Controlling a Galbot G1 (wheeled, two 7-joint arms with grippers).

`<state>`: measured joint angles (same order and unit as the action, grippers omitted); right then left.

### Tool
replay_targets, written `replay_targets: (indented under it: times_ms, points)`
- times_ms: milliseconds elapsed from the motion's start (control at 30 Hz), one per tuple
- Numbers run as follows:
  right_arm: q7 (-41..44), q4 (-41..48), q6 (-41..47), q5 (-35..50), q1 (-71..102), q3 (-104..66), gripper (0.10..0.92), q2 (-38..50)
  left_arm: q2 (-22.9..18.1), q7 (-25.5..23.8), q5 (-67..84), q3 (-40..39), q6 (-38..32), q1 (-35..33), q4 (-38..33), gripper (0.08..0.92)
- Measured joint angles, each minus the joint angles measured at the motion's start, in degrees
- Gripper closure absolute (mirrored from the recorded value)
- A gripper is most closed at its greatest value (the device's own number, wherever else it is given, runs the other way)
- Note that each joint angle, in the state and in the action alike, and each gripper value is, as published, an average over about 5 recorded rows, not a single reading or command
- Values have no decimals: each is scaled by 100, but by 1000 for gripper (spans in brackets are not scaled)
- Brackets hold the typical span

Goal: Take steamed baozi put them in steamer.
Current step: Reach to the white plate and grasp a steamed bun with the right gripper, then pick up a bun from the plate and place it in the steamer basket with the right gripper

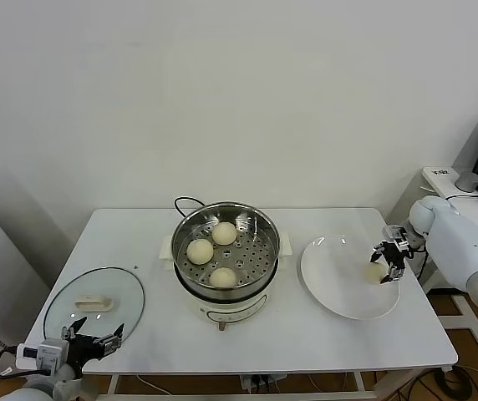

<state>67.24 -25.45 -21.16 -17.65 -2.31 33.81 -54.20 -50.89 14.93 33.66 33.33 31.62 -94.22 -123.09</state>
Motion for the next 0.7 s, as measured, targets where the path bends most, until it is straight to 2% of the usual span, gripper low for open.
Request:
replay_targets:
  times_ms: [100,200,433,700]
  points:
    - [25,5,24,4,12,-12,550,-15,-6,0,0,-1,0,-3,-19,177]
    - [65,-12,57,43,14,-2,592,-8,-15,-1,-3,2,0,-16,-34,177]
    - [180,-264,244,465,-150,345,593,146,-41,11,-54,51,27,-70,-68,177]
    - [258,-1302,997,2049,-1214,1998,592,618,-79,25,-91,107,51,-124,-158,177]
